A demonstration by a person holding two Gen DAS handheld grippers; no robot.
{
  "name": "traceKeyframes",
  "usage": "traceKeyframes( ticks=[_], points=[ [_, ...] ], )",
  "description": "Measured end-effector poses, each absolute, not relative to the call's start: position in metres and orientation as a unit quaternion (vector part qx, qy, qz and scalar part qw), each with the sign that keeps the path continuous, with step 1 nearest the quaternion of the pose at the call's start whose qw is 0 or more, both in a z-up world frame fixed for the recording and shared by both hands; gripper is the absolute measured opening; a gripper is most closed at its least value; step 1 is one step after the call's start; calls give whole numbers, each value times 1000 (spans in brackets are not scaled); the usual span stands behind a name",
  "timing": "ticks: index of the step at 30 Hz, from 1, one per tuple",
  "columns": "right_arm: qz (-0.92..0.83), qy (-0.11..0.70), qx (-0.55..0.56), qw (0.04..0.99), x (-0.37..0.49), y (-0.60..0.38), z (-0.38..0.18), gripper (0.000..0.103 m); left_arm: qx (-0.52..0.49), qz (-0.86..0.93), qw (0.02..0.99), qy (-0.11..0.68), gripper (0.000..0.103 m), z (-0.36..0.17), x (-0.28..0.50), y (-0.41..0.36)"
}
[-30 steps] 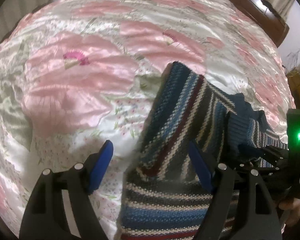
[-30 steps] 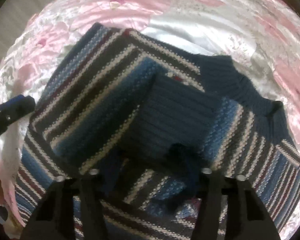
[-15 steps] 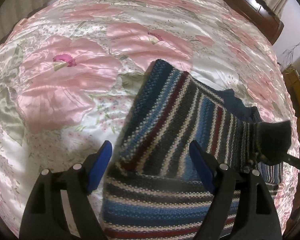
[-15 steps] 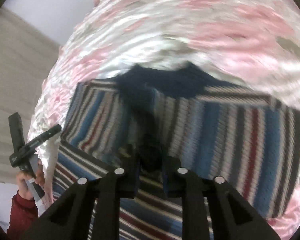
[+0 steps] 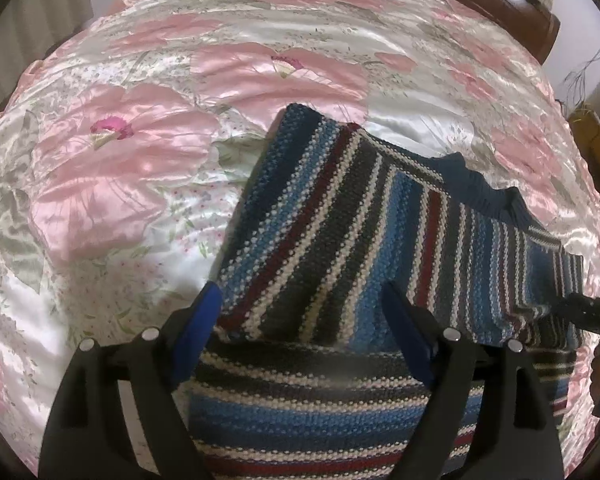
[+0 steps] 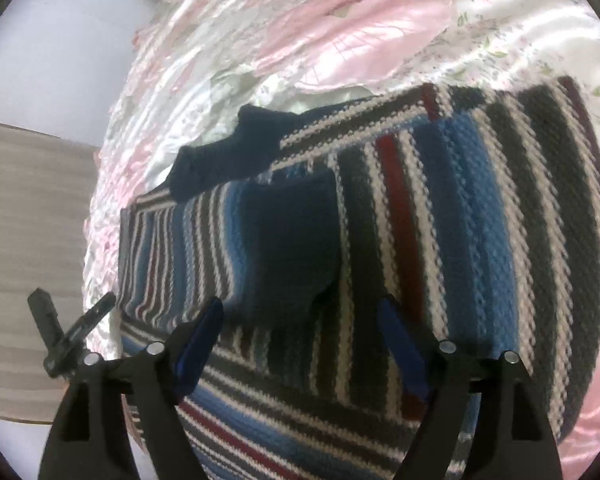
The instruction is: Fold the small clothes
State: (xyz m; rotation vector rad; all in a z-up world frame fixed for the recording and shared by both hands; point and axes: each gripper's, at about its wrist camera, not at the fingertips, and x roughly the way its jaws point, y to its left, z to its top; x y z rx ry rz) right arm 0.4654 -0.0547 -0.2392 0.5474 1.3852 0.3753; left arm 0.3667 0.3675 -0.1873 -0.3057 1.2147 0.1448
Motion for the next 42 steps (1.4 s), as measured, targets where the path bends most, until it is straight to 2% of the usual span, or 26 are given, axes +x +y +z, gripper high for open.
traceKeyframes(
  ticks=[2, 4, 5, 7, 10, 13, 17, 18, 20, 21, 22, 26, 28, 29, 31, 37, 40, 42],
  points=[
    [163, 632, 244, 717, 473, -49, -241, 71, -137, 70, 807, 570, 83, -190, 367, 364],
    [166, 629, 245, 718, 475, -43, -241, 52, -128, 70, 808, 571, 84, -191, 367, 361],
    [167, 631, 236, 720, 477, -39, -239, 48, -125, 71, 809, 571, 84, -191, 367, 360],
    [175, 621, 211, 734, 479, -30, -227, 25, -124, 69, 812, 567, 84, -189, 367, 359],
    [205, 564, 219, 769, 478, -36, -195, 10, -127, 64, 822, 551, 84, -182, 365, 357],
    [212, 522, 229, 794, 476, -54, -175, 10, -112, 59, 822, 556, 85, -185, 365, 350],
    [176, 584, 217, 763, 476, -65, -210, 15, -104, 58, 816, 566, 85, -196, 364, 344],
    [173, 595, 216, 754, 475, -67, -218, 18, -104, 58, 816, 566, 86, -197, 363, 343],
    [164, 616, 214, 740, 473, -65, -231, 30, -99, 57, 815, 568, 88, -199, 364, 340],
    [161, 621, 214, 737, 470, -68, -235, 44, -95, 55, 814, 570, 88, -200, 365, 339],
    [162, 622, 218, 734, 471, -66, -238, 49, -95, 55, 813, 572, 88, -200, 366, 337],
    [169, 633, 214, 724, 478, -52, -247, 52, -115, 48, 814, 567, 88, -195, 374, 339],
    [171, 636, 200, 725, 480, -44, -249, 49, -127, 48, 815, 563, 88, -192, 379, 340],
    [173, 635, 197, 726, 481, -40, -249, 42, -132, 48, 815, 563, 88, -192, 381, 340],
    [181, 629, 183, 733, 482, -29, -243, 16, -144, 47, 813, 561, 88, -191, 384, 340],
    [250, 529, 177, 791, 469, -32, -181, 13, -133, 42, 827, 544, 88, -186, 379, 334],
    [221, 539, 144, 799, 469, -37, -192, 14, -132, 40, 816, 561, 88, -199, 377, 334],
    [181, 574, 146, 785, 474, -48, -221, 15, -146, 37, 808, 569, 88, -209, 375, 336]
  ],
)
